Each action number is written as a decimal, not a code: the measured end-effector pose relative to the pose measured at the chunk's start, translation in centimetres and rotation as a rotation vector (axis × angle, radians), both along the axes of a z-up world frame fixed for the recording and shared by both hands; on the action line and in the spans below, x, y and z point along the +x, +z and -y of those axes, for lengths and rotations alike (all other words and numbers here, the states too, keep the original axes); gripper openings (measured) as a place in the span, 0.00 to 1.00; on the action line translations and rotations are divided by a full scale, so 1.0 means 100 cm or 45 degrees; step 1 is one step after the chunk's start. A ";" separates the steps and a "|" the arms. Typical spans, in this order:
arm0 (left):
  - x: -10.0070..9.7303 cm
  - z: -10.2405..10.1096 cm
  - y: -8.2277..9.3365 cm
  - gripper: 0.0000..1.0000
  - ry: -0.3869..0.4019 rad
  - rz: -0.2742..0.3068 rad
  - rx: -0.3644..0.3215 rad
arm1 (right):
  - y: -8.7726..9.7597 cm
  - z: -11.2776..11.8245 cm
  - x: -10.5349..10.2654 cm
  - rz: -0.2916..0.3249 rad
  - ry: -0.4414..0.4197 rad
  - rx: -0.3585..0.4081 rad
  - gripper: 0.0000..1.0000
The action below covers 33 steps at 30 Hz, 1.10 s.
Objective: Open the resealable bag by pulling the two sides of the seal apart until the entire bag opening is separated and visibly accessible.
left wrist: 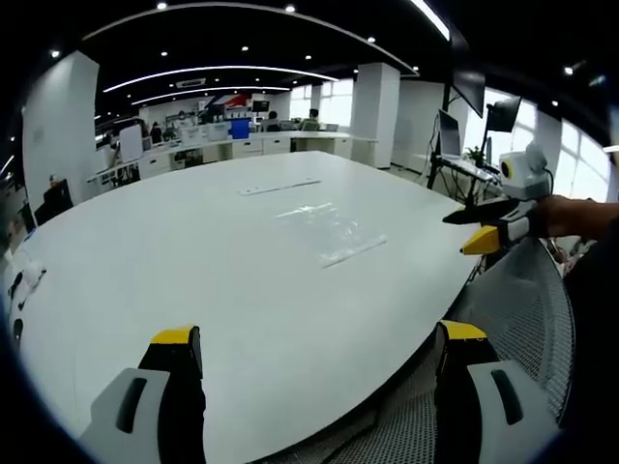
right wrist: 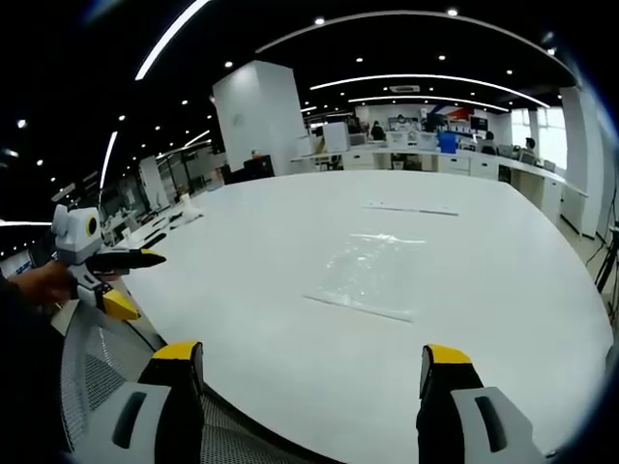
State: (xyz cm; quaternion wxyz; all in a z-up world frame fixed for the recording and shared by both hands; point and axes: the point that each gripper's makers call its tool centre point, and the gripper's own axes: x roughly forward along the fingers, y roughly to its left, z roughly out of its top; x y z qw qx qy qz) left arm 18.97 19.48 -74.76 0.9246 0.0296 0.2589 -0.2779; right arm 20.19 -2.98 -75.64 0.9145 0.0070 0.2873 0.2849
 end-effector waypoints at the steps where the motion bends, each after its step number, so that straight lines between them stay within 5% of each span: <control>1: 0.000 0.000 0.000 0.99 0.001 0.001 -0.004 | 0.000 0.000 0.000 -0.001 0.000 0.002 0.93; 20: 0.000 0.000 0.002 0.99 -0.012 -0.002 -0.007 | -0.002 -0.001 0.001 -0.008 0.004 -0.025 0.91; 33: 0.004 0.000 0.002 0.99 -0.021 -0.008 0.001 | 0.001 -0.026 0.026 0.021 0.118 -0.027 0.89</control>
